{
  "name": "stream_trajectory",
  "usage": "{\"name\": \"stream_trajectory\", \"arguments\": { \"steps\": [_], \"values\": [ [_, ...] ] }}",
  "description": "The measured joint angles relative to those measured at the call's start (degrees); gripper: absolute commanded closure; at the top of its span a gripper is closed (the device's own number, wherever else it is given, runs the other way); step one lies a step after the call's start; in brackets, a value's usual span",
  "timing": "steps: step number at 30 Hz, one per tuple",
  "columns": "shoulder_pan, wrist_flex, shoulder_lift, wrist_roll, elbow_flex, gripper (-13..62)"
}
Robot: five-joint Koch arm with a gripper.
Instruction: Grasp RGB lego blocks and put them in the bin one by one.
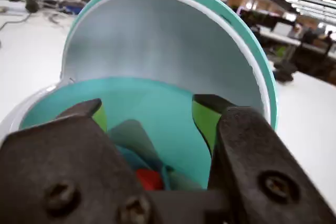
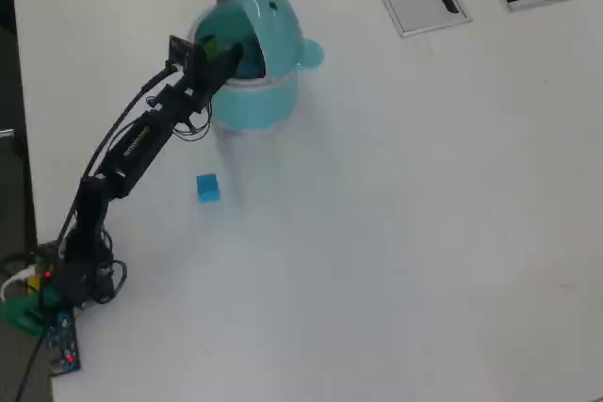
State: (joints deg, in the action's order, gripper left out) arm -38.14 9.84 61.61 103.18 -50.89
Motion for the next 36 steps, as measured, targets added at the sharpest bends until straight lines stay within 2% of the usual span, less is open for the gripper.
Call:
{"name": "stream_trajectory", "arguments": {
  "steps": [4, 10, 36],
  "values": [
    [0.18, 0.0, 1.67, 0.0, -1.14, 17.8],
    [0.88, 0.0, 10.72, -0.09, -17.05, 17.8],
    [5.63, -2.11, 42.45, -0.09, -56.25, 17.8]
  ]
}}
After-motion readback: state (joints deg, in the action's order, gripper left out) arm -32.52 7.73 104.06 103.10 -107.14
